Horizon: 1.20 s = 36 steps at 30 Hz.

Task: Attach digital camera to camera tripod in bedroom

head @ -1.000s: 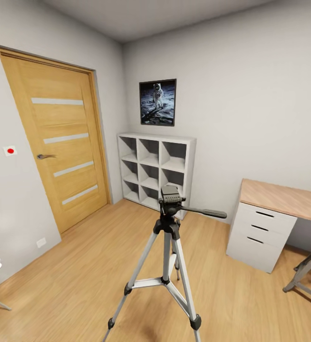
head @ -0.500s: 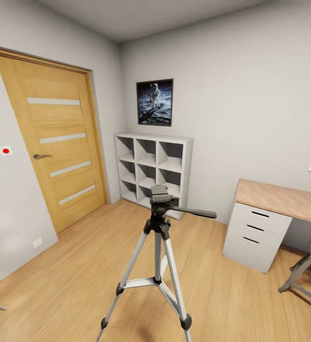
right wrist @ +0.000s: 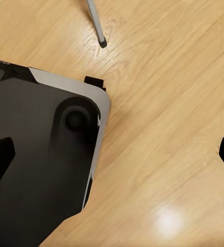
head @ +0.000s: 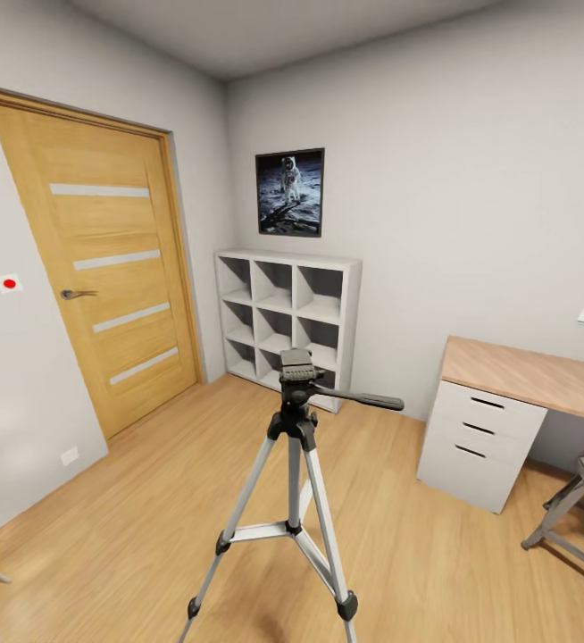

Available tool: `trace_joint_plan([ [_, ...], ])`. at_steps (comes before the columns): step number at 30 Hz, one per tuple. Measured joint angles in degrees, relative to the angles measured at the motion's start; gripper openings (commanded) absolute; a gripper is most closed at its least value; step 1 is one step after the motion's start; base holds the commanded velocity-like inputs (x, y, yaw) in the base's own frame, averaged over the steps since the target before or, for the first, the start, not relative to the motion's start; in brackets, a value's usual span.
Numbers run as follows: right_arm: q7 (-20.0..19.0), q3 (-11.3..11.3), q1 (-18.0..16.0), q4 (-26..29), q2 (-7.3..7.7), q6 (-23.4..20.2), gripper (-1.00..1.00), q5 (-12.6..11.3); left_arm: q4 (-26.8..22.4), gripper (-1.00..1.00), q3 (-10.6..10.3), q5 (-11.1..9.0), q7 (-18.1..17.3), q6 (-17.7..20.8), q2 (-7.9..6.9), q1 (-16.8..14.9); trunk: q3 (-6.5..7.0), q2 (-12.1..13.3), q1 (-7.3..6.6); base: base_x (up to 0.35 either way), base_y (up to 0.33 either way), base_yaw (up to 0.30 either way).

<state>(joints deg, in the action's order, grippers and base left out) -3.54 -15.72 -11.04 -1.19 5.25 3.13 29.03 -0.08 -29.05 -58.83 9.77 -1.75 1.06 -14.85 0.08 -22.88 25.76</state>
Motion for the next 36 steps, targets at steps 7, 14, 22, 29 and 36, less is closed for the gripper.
trace_joint_plan([
  [7,2.57,0.15,0.00,0.00,-0.01,0.03,1.00,0.18,0.01,-1.00,-0.02,-0.02,0.02,-0.36,0.02,0.00,-0.34,0.01,0.00,0.000,0.000,0.000],
  [14,3.14,0.32,0.02,0.00,-0.11,0.03,1.00,0.26,0.01,-1.00,0.03,0.19,-0.09,0.21,-0.24,0.02,-0.89,0.06,-0.01,0.000,0.000,0.000],
  [22,3.58,1.71,0.04,0.00,-0.31,-0.44,1.00,0.49,-0.05,-1.00,-0.22,0.74,-4.79,8.13,-2.37,0.05,-1.57,0.10,-0.01,0.000,0.000,0.000],
  [29,3.62,1.78,0.04,-0.01,-0.40,-0.62,1.00,0.40,-0.06,-1.00,-0.32,0.90,-7.63,10.41,-5.26,0.05,-2.22,0.09,-0.01,0.000,0.000,0.000],
  [36,3.62,1.48,0.04,-0.07,-0.56,-0.66,1.00,0.16,-0.14,-1.00,-0.76,3.30,-8.17,9.79,-5.60,0.05,-2.87,0.09,-0.01,0.000,0.000,0.000],
])
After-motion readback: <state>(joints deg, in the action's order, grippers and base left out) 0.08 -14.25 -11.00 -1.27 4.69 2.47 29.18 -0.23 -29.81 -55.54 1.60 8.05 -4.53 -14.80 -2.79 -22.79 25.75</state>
